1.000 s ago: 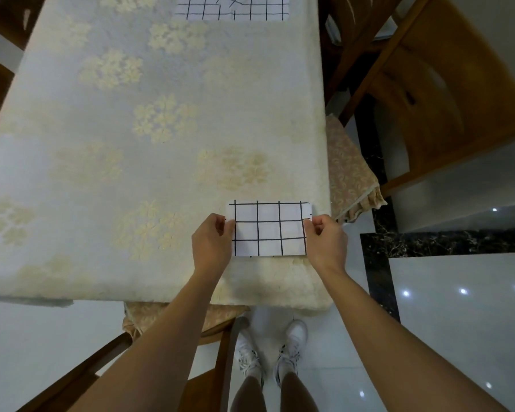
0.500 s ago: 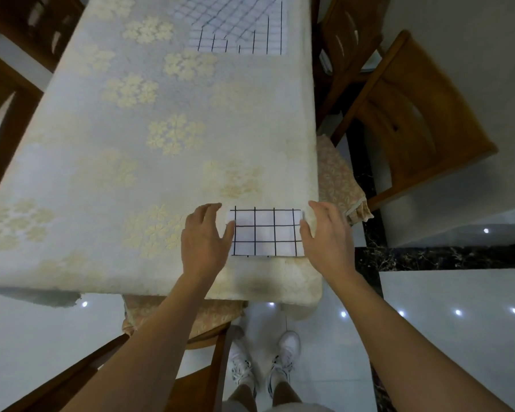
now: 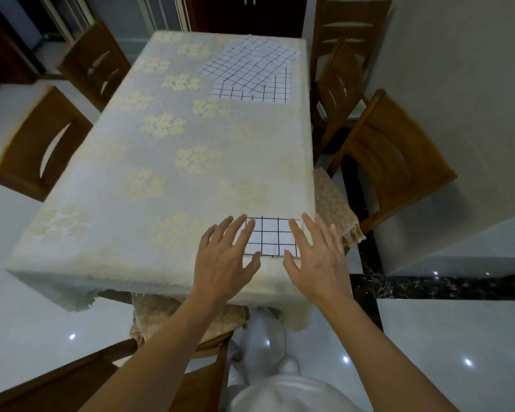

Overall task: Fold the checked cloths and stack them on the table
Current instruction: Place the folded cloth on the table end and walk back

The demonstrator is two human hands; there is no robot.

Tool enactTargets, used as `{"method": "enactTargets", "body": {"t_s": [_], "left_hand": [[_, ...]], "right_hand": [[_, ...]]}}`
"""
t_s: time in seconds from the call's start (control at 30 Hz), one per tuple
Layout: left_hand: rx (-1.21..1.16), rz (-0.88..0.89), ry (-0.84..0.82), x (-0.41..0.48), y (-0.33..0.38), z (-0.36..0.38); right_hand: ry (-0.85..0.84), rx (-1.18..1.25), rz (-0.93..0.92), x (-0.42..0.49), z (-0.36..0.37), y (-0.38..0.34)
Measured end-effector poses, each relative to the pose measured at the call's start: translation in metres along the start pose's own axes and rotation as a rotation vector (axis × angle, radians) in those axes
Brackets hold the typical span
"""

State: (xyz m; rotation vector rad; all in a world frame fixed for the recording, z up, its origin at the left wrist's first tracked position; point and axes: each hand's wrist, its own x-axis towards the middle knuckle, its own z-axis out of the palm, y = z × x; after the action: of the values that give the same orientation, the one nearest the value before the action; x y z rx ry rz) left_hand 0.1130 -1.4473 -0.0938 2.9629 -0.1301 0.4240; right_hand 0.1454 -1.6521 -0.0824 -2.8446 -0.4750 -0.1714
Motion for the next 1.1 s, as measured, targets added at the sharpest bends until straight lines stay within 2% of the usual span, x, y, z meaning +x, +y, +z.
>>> {"method": "enactTargets", "body": {"t_s": [0.47, 0.73, 1.1], "left_hand": [[-0.005, -0.038, 0.041, -0.063, -0.022, -0.022], [0.108, -0.243, 0.007, -0.09, -0.028, -0.052], [0.132, -0.508, 0.011, -0.139, 0.001, -0.079]], "right_hand": [[0.053, -0.013, -0.031, -0.05, 0.003, -0.045], [0.051, 0.05, -0.174, -0.045, 0.002, -0.072], [-0.033, 0.149, -0.43, -0.063, 0.001, -0.086]]}}
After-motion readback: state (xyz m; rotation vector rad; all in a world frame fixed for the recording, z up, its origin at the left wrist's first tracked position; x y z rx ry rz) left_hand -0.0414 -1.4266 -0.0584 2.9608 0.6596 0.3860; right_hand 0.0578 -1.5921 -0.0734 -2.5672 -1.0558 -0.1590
